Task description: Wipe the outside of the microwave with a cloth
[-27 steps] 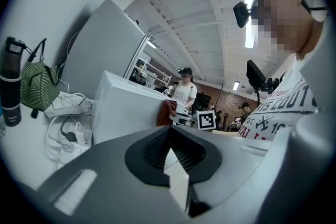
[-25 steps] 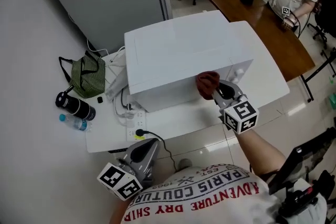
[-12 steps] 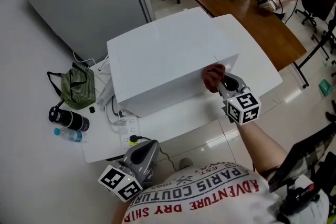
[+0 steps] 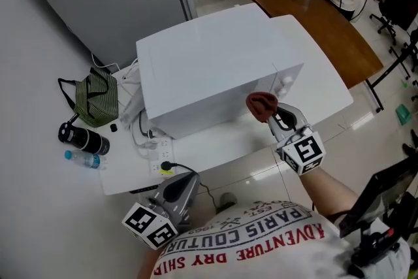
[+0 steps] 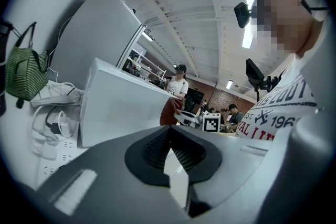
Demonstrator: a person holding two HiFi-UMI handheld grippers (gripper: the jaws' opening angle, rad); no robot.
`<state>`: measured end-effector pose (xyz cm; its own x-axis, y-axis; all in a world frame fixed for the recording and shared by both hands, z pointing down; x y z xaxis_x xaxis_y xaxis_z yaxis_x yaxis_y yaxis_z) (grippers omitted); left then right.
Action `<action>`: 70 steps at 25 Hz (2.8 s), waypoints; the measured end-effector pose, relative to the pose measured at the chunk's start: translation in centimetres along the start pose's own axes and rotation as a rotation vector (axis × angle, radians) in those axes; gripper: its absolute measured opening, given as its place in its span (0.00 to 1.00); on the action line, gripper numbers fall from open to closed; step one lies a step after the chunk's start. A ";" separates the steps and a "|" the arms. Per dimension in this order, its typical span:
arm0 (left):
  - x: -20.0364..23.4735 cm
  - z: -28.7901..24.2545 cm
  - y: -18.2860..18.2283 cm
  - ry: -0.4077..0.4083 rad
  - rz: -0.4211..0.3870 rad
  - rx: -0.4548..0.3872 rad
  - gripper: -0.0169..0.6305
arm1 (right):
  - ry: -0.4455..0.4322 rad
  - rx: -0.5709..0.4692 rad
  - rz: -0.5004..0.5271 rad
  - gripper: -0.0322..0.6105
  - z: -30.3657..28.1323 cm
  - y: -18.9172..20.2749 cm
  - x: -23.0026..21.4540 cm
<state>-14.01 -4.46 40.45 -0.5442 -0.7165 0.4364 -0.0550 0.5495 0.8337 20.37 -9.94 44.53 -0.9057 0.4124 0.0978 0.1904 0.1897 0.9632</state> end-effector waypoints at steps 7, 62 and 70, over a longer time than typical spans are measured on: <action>1.5 3.7 1.4 -0.081 0.053 -0.027 0.04 | -0.286 0.009 0.036 0.12 -5.1 0.3 9.3; 1.9 -4.4 -2.0 0.078 -0.030 0.095 0.04 | 0.161 0.183 -0.207 0.12 -4.1 8.3 -5.3; 0.5 -3.3 -1.3 0.035 -0.022 0.067 0.04 | 0.113 0.168 -0.202 0.12 -2.8 7.4 -4.9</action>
<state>-11.44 -6.95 40.71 -0.5131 -0.7426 0.4305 -0.1236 0.5603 0.8191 25.15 -13.04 51.92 -0.9664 0.2510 -0.0552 0.0535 0.4065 0.9121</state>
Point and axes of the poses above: the fingertips, and each gripper's own axes: z backward along the fingers, x to its left, y out of its underside, the point moved 10 cm from there along z, backward along the fingers, and after that the axes turned 8 degrees about x, right-handed, at the moved point
